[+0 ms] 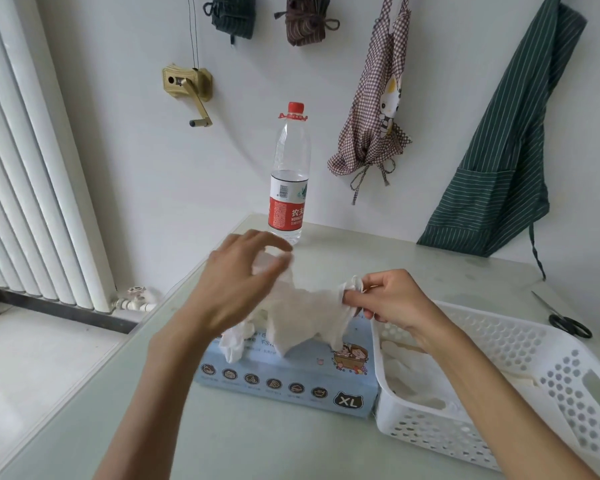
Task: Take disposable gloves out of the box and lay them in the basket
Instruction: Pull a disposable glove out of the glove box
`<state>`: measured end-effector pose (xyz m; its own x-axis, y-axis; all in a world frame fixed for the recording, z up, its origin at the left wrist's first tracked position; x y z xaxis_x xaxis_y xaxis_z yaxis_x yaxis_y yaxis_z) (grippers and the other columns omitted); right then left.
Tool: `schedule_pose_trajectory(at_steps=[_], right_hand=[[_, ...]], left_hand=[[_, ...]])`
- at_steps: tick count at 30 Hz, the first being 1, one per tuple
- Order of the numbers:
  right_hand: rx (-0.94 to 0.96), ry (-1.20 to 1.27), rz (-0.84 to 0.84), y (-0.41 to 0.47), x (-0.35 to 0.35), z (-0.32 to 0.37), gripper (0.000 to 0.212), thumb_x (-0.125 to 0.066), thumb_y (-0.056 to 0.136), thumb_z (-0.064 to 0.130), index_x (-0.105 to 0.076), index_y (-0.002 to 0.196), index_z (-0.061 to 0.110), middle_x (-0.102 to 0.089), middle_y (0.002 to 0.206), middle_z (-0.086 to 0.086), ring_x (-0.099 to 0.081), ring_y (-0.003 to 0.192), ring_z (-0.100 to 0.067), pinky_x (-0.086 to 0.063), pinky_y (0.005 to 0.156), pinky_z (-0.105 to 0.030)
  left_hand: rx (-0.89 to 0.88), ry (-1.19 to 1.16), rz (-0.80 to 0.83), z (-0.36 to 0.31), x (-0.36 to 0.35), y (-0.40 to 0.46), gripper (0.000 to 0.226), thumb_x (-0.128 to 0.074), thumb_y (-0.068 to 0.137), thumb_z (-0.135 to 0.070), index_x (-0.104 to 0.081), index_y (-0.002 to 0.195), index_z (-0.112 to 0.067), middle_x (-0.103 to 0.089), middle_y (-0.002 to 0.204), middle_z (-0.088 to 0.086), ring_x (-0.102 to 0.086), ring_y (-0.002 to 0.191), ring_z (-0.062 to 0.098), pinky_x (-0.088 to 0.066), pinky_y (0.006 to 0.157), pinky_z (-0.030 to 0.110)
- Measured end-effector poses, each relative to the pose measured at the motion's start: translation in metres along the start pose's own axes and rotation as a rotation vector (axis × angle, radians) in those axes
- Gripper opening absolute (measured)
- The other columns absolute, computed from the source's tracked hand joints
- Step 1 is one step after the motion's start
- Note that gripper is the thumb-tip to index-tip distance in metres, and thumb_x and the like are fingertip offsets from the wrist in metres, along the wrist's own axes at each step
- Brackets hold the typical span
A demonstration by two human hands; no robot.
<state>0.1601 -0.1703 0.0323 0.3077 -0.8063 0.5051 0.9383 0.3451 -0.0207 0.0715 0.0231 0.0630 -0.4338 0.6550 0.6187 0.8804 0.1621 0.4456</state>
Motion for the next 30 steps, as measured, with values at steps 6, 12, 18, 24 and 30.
schedule_pose_trajectory(at_steps=[6, 12, 18, 24, 30], right_hand=[[0.104, -0.092, 0.034, 0.0, -0.008, 0.008, 0.018, -0.083, 0.066, 0.013, -0.066, 0.071, 0.015, -0.071, 0.065, -0.005, -0.059, 0.054, -0.008, -0.046, 0.06, -0.022], [-0.003, 0.029, 0.141, -0.004, -0.005, 0.005, 0.02, -0.085, 0.068, 0.019, -0.071, 0.082, 0.016, -0.072, 0.074, -0.002, -0.058, 0.056, -0.002, -0.043, 0.052, -0.013], [-0.098, 0.117, 0.092, 0.005, -0.011, -0.002, 0.024, -0.084, 0.068, 0.023, -0.066, 0.078, 0.01, -0.068, 0.071, -0.002, -0.058, 0.058, -0.005, -0.044, 0.052, -0.016], [-0.17, 0.246, 0.109, 0.01, -0.011, -0.006, 0.033, -0.085, 0.066, 0.017, -0.07, 0.092, 0.003, -0.069, 0.078, -0.006, -0.057, 0.062, -0.008, -0.05, 0.057, -0.015], [-0.165, 0.278, 0.057, 0.008, 0.012, -0.016, 0.017, -0.079, 0.074, 0.009, -0.069, 0.086, 0.005, -0.071, 0.082, -0.007, -0.066, 0.071, -0.011, -0.056, 0.065, -0.015]], left_hand=[[-0.049, 0.247, 0.241, -0.01, -0.052, -0.001, 0.038, -0.063, 0.081, -0.055, -0.067, 0.112, -0.032, -0.068, 0.105, -0.014, -0.058, 0.088, 0.003, -0.043, 0.077, 0.021], [0.074, 0.242, 0.165, 0.014, -0.037, 0.0, 0.013, -0.068, 0.083, -0.033, -0.072, 0.094, -0.038, -0.067, 0.085, -0.021, -0.061, 0.083, 0.0, -0.045, 0.07, 0.022], [-0.035, 0.149, -0.069, -0.021, -0.001, -0.004, 0.033, -0.078, 0.069, -0.044, -0.058, 0.094, -0.036, -0.061, 0.092, -0.023, -0.055, 0.084, -0.002, -0.038, 0.07, 0.015], [-0.163, 0.462, 0.138, -0.031, -0.052, -0.02, 0.033, -0.062, 0.084, -0.052, -0.065, 0.112, -0.035, -0.069, 0.103, -0.014, -0.062, 0.092, 0.006, -0.04, 0.079, 0.02], [-0.438, 0.573, 0.217, -0.018, -0.06, -0.013, 0.022, -0.06, 0.088, -0.044, -0.071, 0.104, -0.033, -0.064, 0.11, -0.018, -0.049, 0.104, 0.009, -0.024, 0.077, 0.023]])
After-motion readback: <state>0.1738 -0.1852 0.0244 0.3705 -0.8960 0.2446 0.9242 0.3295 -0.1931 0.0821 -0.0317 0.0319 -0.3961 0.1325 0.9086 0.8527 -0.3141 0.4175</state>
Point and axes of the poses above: each hand's wrist, its own y-axis towards the middle knuckle, its own x-axis out of the back of the hand, z = x × y, the point moved 5 cm from there along y, towards the middle knuckle
